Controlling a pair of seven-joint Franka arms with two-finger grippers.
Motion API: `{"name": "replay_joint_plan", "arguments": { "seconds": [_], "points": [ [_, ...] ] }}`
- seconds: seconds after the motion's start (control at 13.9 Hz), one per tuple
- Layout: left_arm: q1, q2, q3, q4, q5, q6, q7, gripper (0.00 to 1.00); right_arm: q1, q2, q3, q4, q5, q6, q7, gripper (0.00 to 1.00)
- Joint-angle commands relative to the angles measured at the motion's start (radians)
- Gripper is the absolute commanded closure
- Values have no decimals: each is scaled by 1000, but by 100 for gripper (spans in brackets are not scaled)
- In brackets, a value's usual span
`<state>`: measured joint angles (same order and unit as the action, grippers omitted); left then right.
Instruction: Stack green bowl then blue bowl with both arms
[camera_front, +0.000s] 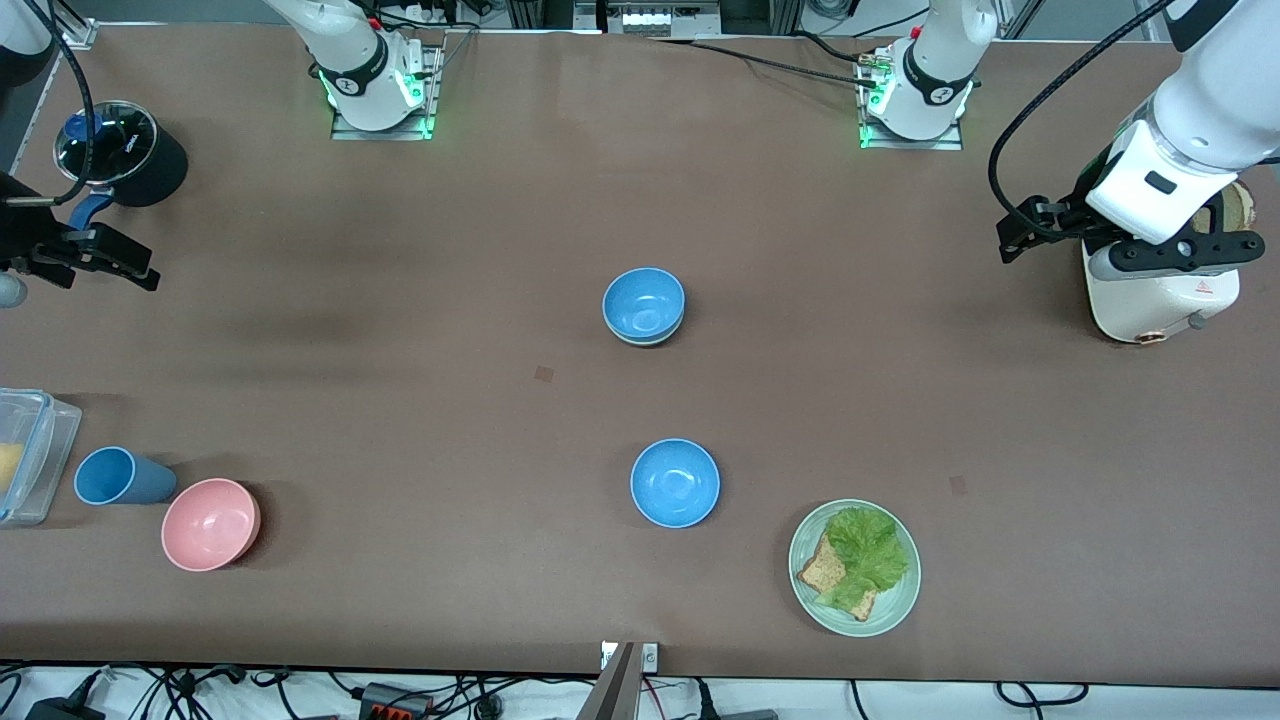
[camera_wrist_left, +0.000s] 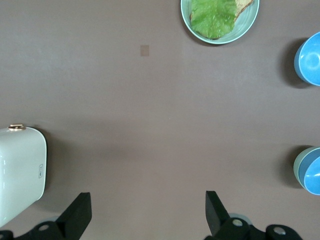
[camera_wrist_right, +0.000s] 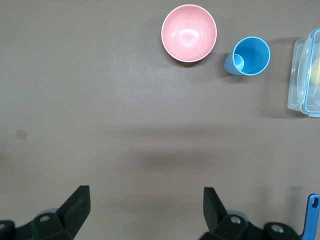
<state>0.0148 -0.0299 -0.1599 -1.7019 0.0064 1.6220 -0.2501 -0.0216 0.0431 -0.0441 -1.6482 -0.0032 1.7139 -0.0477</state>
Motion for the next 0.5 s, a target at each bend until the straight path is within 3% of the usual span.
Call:
{"name": "replay_joint_plan", "arguments": {
  "seconds": [0.0,0.43],
  "points": [
    [-13,16,7,34,-2,-36,11,0,-12,-25,10,-24,-8,3,-15,0],
    [-13,27,5,36,9,-62,15,0,-12,-25,10,-24,-8,3,-15,0]
  ]
}}
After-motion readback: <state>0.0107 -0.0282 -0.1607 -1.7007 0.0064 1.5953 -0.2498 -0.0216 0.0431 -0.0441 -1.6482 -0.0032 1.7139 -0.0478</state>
